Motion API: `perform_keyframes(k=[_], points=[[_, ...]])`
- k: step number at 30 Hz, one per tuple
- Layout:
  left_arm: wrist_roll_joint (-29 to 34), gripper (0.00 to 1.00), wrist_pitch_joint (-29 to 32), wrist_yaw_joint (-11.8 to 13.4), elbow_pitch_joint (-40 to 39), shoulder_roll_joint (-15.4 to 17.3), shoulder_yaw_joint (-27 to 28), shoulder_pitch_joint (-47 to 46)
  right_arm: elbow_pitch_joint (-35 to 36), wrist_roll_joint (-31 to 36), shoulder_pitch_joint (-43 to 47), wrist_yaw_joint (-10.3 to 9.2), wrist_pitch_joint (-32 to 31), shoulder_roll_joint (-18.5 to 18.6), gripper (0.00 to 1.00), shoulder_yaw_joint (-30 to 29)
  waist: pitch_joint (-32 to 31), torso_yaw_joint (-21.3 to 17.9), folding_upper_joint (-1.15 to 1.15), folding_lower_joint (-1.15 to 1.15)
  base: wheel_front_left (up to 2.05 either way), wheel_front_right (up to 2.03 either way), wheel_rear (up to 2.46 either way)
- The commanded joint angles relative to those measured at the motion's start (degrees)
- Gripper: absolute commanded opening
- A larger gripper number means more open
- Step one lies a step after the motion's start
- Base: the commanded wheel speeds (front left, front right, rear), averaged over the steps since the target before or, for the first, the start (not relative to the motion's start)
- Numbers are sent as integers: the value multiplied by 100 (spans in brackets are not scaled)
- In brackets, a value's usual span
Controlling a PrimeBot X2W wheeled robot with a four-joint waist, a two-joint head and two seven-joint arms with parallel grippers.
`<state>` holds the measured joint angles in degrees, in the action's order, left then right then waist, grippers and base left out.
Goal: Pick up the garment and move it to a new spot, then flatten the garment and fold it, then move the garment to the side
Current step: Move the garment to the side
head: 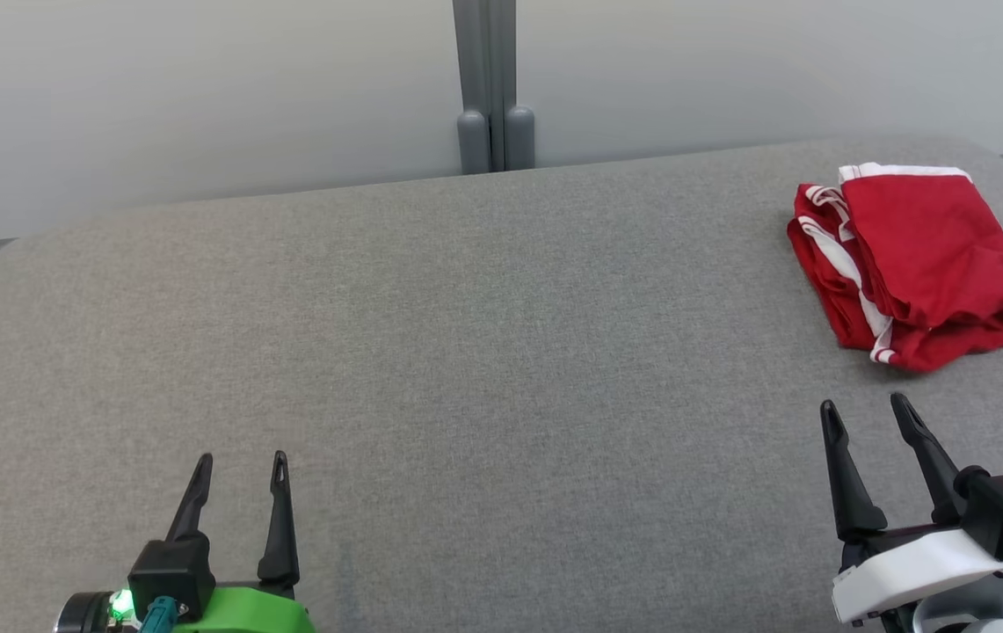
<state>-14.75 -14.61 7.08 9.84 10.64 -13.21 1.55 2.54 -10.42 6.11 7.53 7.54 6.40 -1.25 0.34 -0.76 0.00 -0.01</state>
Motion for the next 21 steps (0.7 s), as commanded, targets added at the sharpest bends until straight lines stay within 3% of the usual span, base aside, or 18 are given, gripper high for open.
perform_keyframes(k=[1,21], points=[[-54,100,36,-2,16,50,-5,97,79,29,110,-10,-41,-13,100,-1,-162,129,0,1,0,0,0],[-108,100,20,55,163,126,-49,27,391,37,239,-10,-291,-62,100,3,-146,134,0,1,0,0,0]])
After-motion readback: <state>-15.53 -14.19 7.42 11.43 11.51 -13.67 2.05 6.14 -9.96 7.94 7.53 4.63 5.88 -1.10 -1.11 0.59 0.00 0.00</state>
